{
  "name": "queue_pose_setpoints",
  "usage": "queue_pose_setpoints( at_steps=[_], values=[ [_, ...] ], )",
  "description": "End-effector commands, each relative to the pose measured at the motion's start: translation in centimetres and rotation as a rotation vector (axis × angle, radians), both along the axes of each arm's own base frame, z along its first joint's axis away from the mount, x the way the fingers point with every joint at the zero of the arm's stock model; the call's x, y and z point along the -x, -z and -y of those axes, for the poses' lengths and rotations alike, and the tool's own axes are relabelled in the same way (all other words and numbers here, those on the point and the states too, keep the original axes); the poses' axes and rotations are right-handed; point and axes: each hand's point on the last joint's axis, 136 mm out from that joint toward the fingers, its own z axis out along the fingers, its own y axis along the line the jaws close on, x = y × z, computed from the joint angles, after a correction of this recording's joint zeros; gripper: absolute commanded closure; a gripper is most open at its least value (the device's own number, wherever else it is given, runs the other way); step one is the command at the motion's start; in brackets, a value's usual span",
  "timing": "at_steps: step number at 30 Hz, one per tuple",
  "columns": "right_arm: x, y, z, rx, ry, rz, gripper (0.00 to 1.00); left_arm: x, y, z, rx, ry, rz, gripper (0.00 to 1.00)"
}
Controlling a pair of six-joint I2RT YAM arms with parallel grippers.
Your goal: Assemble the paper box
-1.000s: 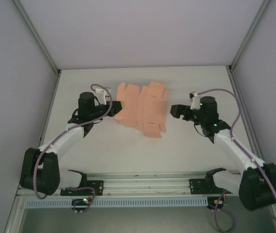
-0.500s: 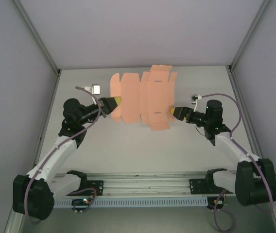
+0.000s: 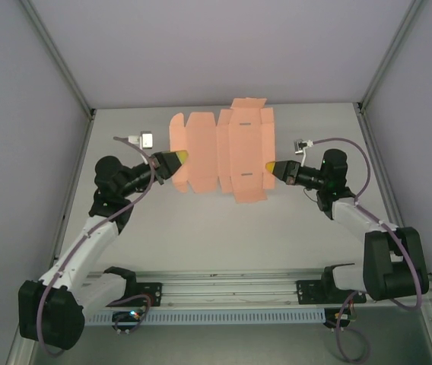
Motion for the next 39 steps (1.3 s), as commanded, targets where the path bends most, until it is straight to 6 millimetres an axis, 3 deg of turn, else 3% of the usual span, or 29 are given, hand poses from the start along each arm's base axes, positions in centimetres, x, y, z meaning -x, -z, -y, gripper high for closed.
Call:
queue_pose_setpoints(
  at_steps=[1,2,3,4,5,9,12,16,25,31,36,39],
  values=[
    [0.1,-0.7,0.7,0.098,0.038,0.048,1.0,-0.3,0.7,-0.9,-0.06,-0.069,0.02,0.96],
    [0.3,-0.3,0.9,0.143,0.051,0.05,1.0,-0.7,1.5,-1.4,-0.092,-0.112,0.0,0.67],
    [0.5,0.2,1.2,0.184,0.068,0.042,1.0,-1.2,2.6,-2.0,-0.132,-0.165,-0.029,0.28],
    [0.8,0.7,1.3,0.225,0.07,0.043,1.0,-1.7,3.7,-2.9,-0.177,-0.229,-0.055,0.04],
    [1.2,1.3,1.3,0.281,0.068,0.045,1.0,-2.2,4.9,-3.9,-0.234,-0.302,-0.08,0.0],
    [2.4,5.1,1.3,0.558,0.043,0.018,1.0,-3.5,8.6,-8.6,-0.425,-0.572,-0.181,0.0],
    [1.8,7.8,1.1,0.761,0.046,0.029,1.0,-3.7,9.2,-9.1,-0.482,-0.593,-0.202,0.0],
    [-0.1,9.6,1.1,1.01,0.095,0.141,1.0,-3.9,9.6,-7.0,-0.47,-0.501,-0.211,0.0],
    [-4.3,9.0,-0.7,1.476,0.165,0.614,0.99,-5.4,10.1,-0.6,-0.414,-0.274,-0.217,0.0],
    [-4.8,9.8,-2.3,1.75,0.144,0.864,0.98,-5.8,9.0,4.3,-0.432,-0.149,-0.186,0.0],
    [-5.2,11.2,-3.4,1.846,0.107,0.9,1.0,-6.7,8.6,5.9,-0.46,-0.136,-0.181,0.0],
    [-5.1,11.2,-4.1,1.838,0.105,0.936,1.0,-7.2,9.4,6.8,-0.496,-0.119,-0.206,0.0]
  ],
)
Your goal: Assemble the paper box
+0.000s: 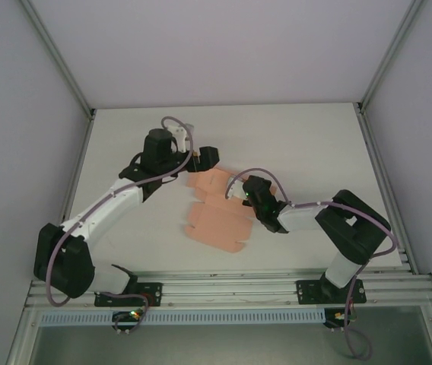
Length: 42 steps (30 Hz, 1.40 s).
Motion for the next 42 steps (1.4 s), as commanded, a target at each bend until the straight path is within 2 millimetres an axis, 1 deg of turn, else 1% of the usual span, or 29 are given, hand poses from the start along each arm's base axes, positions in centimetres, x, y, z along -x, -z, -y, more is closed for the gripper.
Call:
queue_pose_setpoints(
  at_steps=[1,7,10,11,13,16,18,21,25,27,29,30,33,35,37,40,42],
  values=[
    [-0.8,-2.0,-0.2,0.042,0.01,0.1,1.0,-0.4,0.7,1.0,-0.045,0.027,-0.026,0.0],
    [-0.6,-2.9,-0.8,0.011,-0.022,0.12,1.0,-1.2,4.0,1.7,-0.121,0.011,-0.144,0.0],
    [-0.8,-3.5,-1.2,-0.01,-0.038,0.151,1.0,-1.4,5.9,1.5,-0.175,-0.018,-0.2,0.0],
    [-0.8,-3.4,-1.3,-0.01,-0.042,0.154,1.0,-1.5,6.4,1.2,-0.194,-0.037,-0.22,0.0],
    [-1.0,-3.1,-1.2,-0.006,-0.04,0.155,1.0,-1.4,7.5,1.3,-0.216,-0.046,-0.248,0.04],
    [-1.0,-3.2,-1.1,-0.015,-0.032,0.171,1.0,-1.4,8.7,1.6,-0.214,-0.051,-0.28,0.07],
    [-0.8,-3.3,-1.1,-0.026,-0.039,0.171,1.0,-1.6,9.3,2.0,-0.202,-0.05,-0.298,0.12],
    [-0.3,-3.5,-1.4,-0.064,-0.058,0.157,1.0,-1.8,9.6,3.1,-0.159,-0.024,-0.317,0.2],
    [0.5,-3.5,-1.6,-0.104,-0.085,0.126,1.0,-1.9,9.3,4.6,-0.076,0.008,-0.329,0.35],
    [0.8,-3.5,-1.7,-0.119,-0.098,0.117,1.0,-2.1,9.4,4.9,-0.055,0.008,-0.335,0.47],
    [0.9,-3.4,-1.8,-0.124,-0.103,0.111,1.0,-2.1,9.5,5.2,-0.043,0.013,-0.339,0.56],
    [0.9,-3.4,-1.8,-0.123,-0.103,0.108,1.0,-2.1,9.6,5.2,-0.041,0.012,-0.345,0.57],
    [1.0,-3.1,-1.7,-0.12,-0.103,0.1,1.0,-2.1,9.4,5.4,-0.037,0.017,-0.342,0.69],
    [1.0,-3.0,-1.7,-0.122,-0.102,0.097,1.0,-2.0,9.3,5.4,-0.036,0.02,-0.338,0.72],
    [1.1,-2.9,-1.6,-0.122,-0.101,0.093,1.0,-2.1,9.3,5.2,-0.046,0.015,-0.335,0.8],
    [1.2,-3.0,-1.6,-0.129,-0.099,0.094,1.0,-2.0,9.3,4.9,-0.073,0.006,-0.331,0.8],
    [1.2,-3.2,-1.5,-0.133,-0.097,0.096,1.0,-2.0,9.2,4.5,-0.088,0.0,-0.323,0.75]
  ],
)
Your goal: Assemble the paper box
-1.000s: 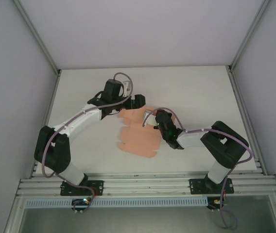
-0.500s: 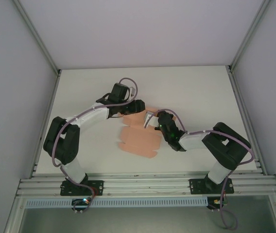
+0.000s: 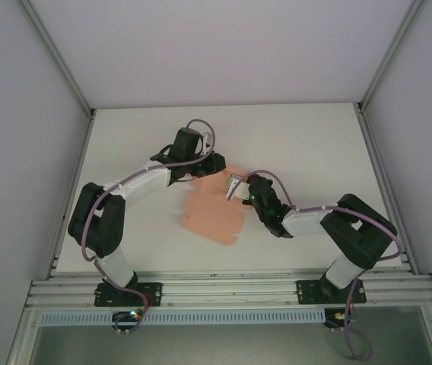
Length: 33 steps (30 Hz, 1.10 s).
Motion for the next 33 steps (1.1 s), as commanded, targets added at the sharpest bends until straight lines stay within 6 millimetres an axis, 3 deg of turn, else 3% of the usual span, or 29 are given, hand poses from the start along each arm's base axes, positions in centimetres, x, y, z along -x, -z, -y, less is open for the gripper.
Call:
queue_pose_setpoints(
  at_steps=[1,7,13,18,21,30,33],
  values=[
    [0.6,-0.7,-0.5,-0.041,-0.038,0.001,1.0,0.1,-0.4,-0.2,-0.043,0.01,0.031,0.7],
    [0.4,-0.9,0.7,-0.051,-0.003,0.009,1.0,1.6,-1.5,-3.7,-0.129,-0.02,0.113,0.43],
    [0.4,-1.1,1.4,-0.073,0.014,0.004,1.0,3.8,0.5,-12.7,-0.297,-0.219,0.134,0.15],
    [0.1,-0.9,1.6,-0.084,0.025,-0.004,1.0,5.2,3.4,-18.2,-0.326,-0.349,0.059,0.03],
    [0.1,-0.8,1.6,-0.085,0.024,-0.007,1.0,5.1,4.1,-18.4,-0.325,-0.335,0.067,0.01],
    [0.1,-0.9,1.8,-0.102,0.028,-0.014,1.0,3.7,6.9,-15.1,-0.325,-0.203,0.062,0.02],
    [0.2,-1.0,1.8,-0.112,0.026,-0.014,1.0,3.5,7.1,-12.9,-0.323,-0.149,0.118,0.03]
  ],
)
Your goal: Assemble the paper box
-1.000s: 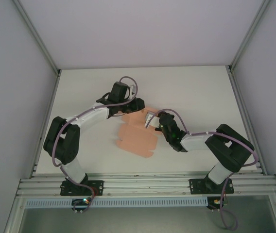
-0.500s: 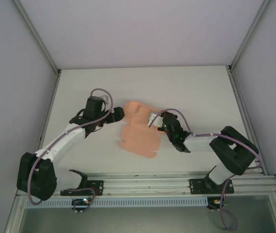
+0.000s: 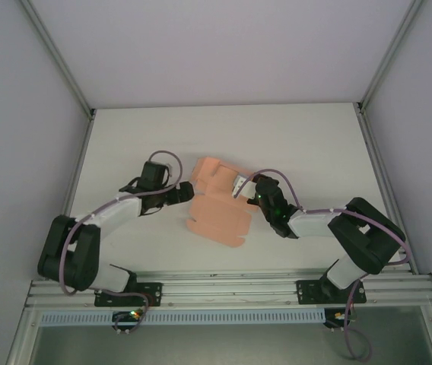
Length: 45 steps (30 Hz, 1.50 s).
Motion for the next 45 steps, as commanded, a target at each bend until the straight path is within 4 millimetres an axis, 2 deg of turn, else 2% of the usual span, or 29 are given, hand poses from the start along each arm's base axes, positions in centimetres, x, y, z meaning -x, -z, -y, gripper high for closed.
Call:
queue_pose_setpoints(
  at_steps=[1,3,9,13,16,20,25,29,32,34,38,42,45],
  values=[
    [0.1,-0.8,-0.1,-0.049,-0.007,0.003,1.0,-1.5,-1.8,2.9,0.027,0.09,0.123,0.03],
    [0.2,-0.7,-0.3,-0.056,-0.015,-0.004,1.0,-1.8,-2.3,3.9,0.049,0.109,0.165,0.03],
    [0.4,-0.8,-0.5,-0.072,-0.027,-0.01,1.0,-2.5,-3.5,5.1,0.007,0.104,0.3,0.04],
    [0.6,-0.9,-0.6,-0.083,-0.037,-0.019,1.0,-2.3,-3.2,6.7,0.053,0.151,0.304,0.05],
    [0.7,-1.1,-0.7,-0.092,-0.041,-0.017,1.0,-2.1,-2.3,7.9,0.082,0.188,0.282,0.08],
    [0.8,-1.3,-0.6,-0.104,-0.044,-0.014,1.0,-2.0,-0.8,8.4,0.043,0.193,0.249,0.17],
    [0.8,-1.4,-0.5,-0.108,-0.043,-0.012,1.0,-1.5,1.0,8.6,-0.159,0.233,0.255,0.16],
    [0.8,-1.6,-0.4,-0.109,-0.041,-0.008,0.99,-1.4,2.5,7.6,-0.356,0.221,0.228,0.16],
    [0.8,-1.5,-0.3,-0.103,-0.039,-0.008,1.0,-1.0,2.6,7.9,-0.361,0.235,0.216,0.16],
    [0.8,-1.5,-0.2,-0.097,-0.035,-0.007,0.99,-0.9,1.8,8.5,-0.314,0.24,0.234,0.15],
    [0.5,-1.4,0.0,-0.049,-0.037,-0.004,0.99,-0.7,-1.8,9.1,-0.206,0.242,0.301,0.09],
    [-0.2,-2.3,0.0,-0.002,-0.035,0.016,1.0,-0.6,-5.5,8.1,-0.105,0.217,0.349,0.0],
    [-0.7,-2.8,-0.1,0.037,-0.052,0.027,1.0,-0.8,-7.7,6.5,0.002,0.191,0.372,0.0]
  ],
)
